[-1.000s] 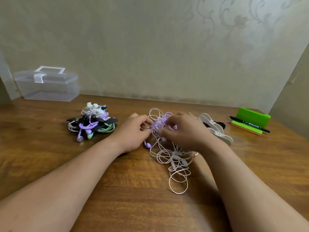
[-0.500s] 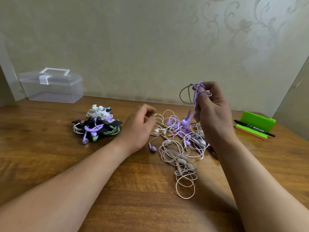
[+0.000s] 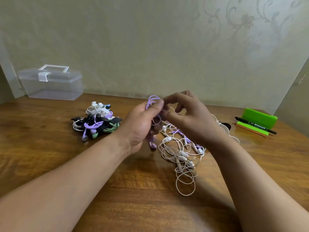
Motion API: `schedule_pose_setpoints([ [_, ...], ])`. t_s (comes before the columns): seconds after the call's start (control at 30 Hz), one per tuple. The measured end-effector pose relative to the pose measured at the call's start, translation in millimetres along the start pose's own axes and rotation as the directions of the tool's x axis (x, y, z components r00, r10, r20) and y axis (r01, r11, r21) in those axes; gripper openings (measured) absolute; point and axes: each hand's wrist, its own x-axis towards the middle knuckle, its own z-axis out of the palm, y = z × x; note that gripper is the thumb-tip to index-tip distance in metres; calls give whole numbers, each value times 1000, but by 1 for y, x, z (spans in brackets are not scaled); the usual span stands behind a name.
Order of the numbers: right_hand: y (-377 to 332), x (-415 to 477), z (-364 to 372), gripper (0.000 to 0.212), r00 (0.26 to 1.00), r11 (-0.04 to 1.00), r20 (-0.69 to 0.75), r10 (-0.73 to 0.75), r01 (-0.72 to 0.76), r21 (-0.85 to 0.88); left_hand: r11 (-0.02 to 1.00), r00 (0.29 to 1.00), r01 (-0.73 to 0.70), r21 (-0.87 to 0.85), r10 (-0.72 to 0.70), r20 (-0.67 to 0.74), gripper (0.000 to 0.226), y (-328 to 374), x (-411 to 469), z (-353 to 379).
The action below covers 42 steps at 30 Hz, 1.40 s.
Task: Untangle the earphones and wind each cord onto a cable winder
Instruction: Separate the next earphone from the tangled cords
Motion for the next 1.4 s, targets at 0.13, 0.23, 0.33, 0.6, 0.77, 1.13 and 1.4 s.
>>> schedule_pose_setpoints([
  [0.13, -3, -1, -8, 30, 987, 976, 98, 129, -143, 162, 992, 996, -48, -120, 37, -87, 22, 11, 5, -12],
  [0.23, 7, 1, -18, 32, 973, 960, 101, 207, -222, 172, 984, 985, -93, -150, 69, -159, 25, 16, 8, -24],
  [0.33, 9, 4, -24, 21, 966, 853, 139, 220, -259, 453, 999, 979, -41, 6, 42, -202, 32, 16, 6, -25],
  [0.6, -4, 3, -34, 30, 919, 458, 360, 161, -393, 797, 975, 989, -108, 194, 125, -79, 41, 22, -3, -14],
  [0.77, -2, 5, -34, 20, 956, 557, 248, 158, -294, 777, 969, 997, -75, 237, 67, 42, 35, 24, -7, -12],
  [1.13, 11, 9, -61, 24, 991, 422, -13, 131, -44, 906, 995, 999, -13, -102, 17, 32, 40, 26, 3, -27],
  [1.4, 57, 13, -44, 22, 926, 950, -348, 149, -232, -210, 942, 952, -132, -310, 33, -305, 56, 31, 8, -39],
])
